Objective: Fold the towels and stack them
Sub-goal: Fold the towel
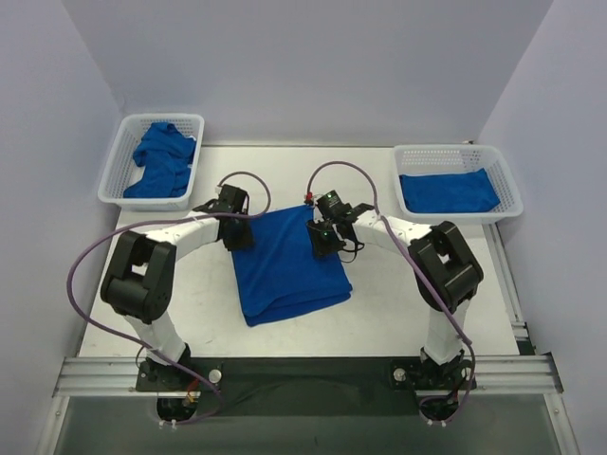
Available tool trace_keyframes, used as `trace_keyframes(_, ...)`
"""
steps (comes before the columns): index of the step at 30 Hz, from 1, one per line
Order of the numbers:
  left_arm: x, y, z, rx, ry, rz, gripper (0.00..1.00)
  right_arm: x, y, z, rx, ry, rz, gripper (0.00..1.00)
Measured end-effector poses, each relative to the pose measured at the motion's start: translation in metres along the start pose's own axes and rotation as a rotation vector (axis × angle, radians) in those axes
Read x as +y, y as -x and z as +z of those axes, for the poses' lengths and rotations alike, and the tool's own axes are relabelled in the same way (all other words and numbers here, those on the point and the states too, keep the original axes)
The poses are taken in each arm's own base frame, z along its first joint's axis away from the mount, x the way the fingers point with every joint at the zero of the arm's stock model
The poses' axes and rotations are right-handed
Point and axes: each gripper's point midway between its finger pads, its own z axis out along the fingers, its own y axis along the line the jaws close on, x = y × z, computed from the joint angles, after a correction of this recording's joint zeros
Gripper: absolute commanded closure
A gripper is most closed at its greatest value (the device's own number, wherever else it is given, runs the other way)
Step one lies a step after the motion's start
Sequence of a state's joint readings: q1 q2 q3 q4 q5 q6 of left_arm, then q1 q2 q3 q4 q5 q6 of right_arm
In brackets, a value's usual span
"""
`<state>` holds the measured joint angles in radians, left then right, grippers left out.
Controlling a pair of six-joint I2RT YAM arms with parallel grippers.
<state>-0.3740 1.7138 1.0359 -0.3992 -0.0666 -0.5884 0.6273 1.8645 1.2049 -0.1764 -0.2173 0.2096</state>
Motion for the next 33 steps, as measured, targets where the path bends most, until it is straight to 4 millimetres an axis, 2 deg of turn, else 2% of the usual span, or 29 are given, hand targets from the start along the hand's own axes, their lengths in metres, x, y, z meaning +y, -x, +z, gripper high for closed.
trace_keyframes(3, -0.001, 0.016, 0.015, 0.002, 0.002, 0.005, 0.6, -0.009, -0.003, 0.013, 0.026, -0.012, 0.043, 0.75)
trace_keyframes(7, -0.015, 0.043, 0.032, -0.017, -0.018, 0.021, 0.59, -0.026, 0.016, 0.019, -0.002, -0.019, 0.117, 0.74)
trace_keyframes(10, -0.027, 0.062, 0.043, -0.033, -0.037, 0.039, 0.54, -0.039, 0.03, 0.023, -0.024, -0.023, 0.169, 0.72)
trace_keyframes(13, -0.04, 0.082, 0.053, -0.054, -0.062, 0.052, 0.48, -0.053, 0.041, 0.024, -0.048, -0.035, 0.206, 0.69)
trace_keyframes(15, -0.047, 0.093, 0.058, -0.065, -0.081, 0.06, 0.4, -0.059, 0.046, 0.022, -0.058, -0.039, 0.214, 0.67)
trace_keyframes(19, -0.052, 0.097, 0.051, -0.07, -0.108, 0.086, 0.27, -0.06, 0.053, 0.014, -0.075, -0.043, 0.202, 0.62)
trace_keyframes(20, -0.054, 0.098, 0.046, -0.075, -0.115, 0.088, 0.22, -0.058, 0.053, 0.011, -0.076, -0.041, 0.196, 0.61)
trace_keyframes(22, -0.055, 0.096, 0.029, -0.084, -0.131, 0.095, 0.2, -0.051, 0.054, 0.0, -0.092, -0.036, 0.177, 0.58)
trace_keyframes(27, -0.053, 0.074, -0.053, -0.135, -0.172, 0.108, 0.2, -0.031, 0.042, -0.04, -0.142, -0.011, 0.156, 0.59)
trace_keyframes(29, -0.055, 0.054, -0.086, -0.156, -0.206, 0.116, 0.23, -0.027, 0.033, -0.051, -0.148, -0.005, 0.159, 0.59)
trace_keyframes(30, -0.054, 0.041, -0.097, -0.154, -0.216, 0.123, 0.24, -0.026, 0.027, -0.054, -0.146, -0.004, 0.168, 0.61)
trace_keyframes(32, -0.051, 0.011, -0.108, -0.12, -0.229, 0.133, 0.28, -0.027, 0.015, -0.055, -0.128, -0.007, 0.186, 0.64)
trace_keyframes(33, -0.048, -0.006, -0.108, -0.093, -0.227, 0.136, 0.29, -0.027, 0.008, -0.054, -0.116, -0.008, 0.195, 0.69)
